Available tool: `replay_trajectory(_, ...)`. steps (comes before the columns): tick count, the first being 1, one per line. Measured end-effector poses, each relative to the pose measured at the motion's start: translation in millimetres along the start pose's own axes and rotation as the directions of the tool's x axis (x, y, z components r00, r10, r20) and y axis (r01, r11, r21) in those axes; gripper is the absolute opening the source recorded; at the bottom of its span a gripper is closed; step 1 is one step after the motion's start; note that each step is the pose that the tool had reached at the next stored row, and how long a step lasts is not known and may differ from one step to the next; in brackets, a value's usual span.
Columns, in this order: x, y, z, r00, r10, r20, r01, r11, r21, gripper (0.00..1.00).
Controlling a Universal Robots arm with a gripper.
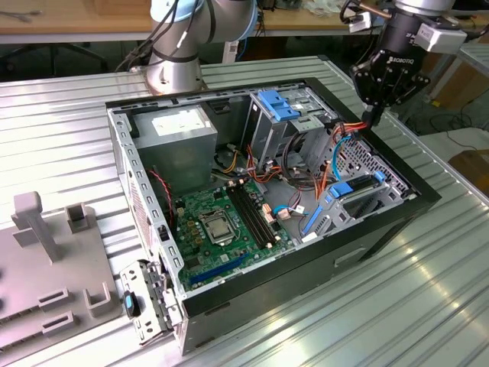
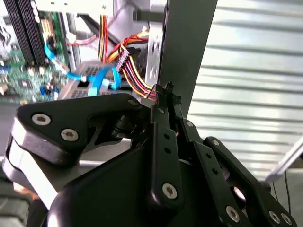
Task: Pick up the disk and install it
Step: 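Insert the first disk wire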
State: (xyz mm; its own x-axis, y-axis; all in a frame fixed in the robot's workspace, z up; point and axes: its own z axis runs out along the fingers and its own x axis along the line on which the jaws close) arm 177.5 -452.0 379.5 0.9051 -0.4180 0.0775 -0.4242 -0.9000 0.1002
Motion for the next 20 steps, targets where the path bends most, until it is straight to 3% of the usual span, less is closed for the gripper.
replay_trajectory(5, 1.7, 3.8, 0.3, 1.0000, 0.007, 0.0014, -0.007, 1.0000, 0.0020, 0.17)
replay_trajectory(20, 20.4, 44.5, 5.9, 1.0000, 0.007, 0.0014, -0.007, 1.0000, 0.0022, 0.17)
